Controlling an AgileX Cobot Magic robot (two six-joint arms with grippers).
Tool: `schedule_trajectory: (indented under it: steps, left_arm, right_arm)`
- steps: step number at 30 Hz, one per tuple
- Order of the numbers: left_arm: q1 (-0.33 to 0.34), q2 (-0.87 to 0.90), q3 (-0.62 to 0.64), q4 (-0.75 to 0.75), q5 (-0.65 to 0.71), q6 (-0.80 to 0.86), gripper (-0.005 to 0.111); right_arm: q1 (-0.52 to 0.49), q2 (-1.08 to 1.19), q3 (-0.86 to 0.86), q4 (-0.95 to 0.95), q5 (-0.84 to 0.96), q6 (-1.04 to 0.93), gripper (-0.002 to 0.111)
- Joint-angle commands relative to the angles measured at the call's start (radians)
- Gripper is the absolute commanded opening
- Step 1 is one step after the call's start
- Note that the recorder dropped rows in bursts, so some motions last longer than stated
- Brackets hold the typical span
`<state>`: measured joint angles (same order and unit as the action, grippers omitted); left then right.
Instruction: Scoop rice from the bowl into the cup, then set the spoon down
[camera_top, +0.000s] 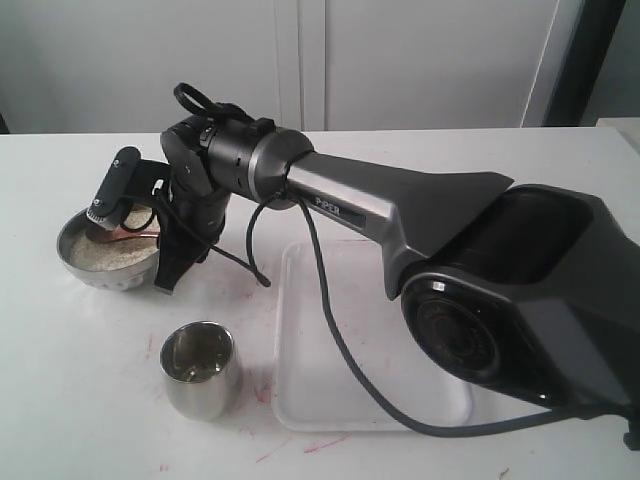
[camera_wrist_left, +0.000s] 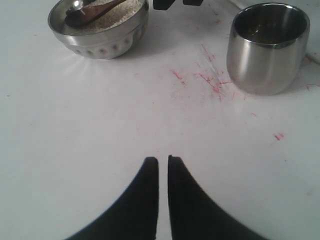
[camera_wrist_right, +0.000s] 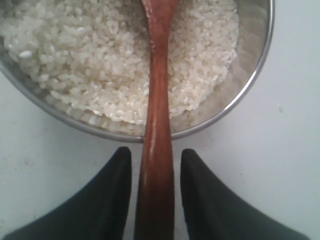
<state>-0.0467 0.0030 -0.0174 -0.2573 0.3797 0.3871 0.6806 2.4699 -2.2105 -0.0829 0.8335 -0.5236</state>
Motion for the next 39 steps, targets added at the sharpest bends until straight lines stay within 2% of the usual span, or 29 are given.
schedule_trajectory:
  steps: [1,5,11,22,24,31,39]
  left_arm:
    - [-0.005,-0.003,0.005,-0.011,0.002,0.002,0.014]
    - [-0.005,-0.003,0.005,-0.011,0.002,0.002,0.014]
    - [-0.005,-0.003,0.005,-0.011,0.002,0.002,0.014]
    - [-0.005,-0.003,0.005,-0.011,0.002,0.002,0.014]
    - [-0.005,-0.003,0.005,-0.011,0.002,0.002,0.014]
    - [-0.005,-0.003,0.005,-0.011,0.002,0.002,0.014]
    - [-0.005,-0.003,0.005,-0.011,0.002,0.002,0.014]
  right_arm:
    - [-0.001,-0.015,-0.003,-0.003,-0.006,0.009,0.032]
    - [-0.001,-0.015,-0.003,-0.003,-0.006,0.009,0.032]
    - [-0.001,-0.017,-0.003,-0.003,-0.006,0.009,0.017]
    - [-0.001,-0.058,-0.003,-0.026,0.013,0.012,0.003]
    - [0.006,-0.068,-0.003,-0.071,0.038,0.012,0.000]
    - [0.077,-0.087,-0.003,-0.416,0.202,0.017,0.000]
    - [0.162,-0.089,-0.003,-0.683,0.219,0.143,0.000]
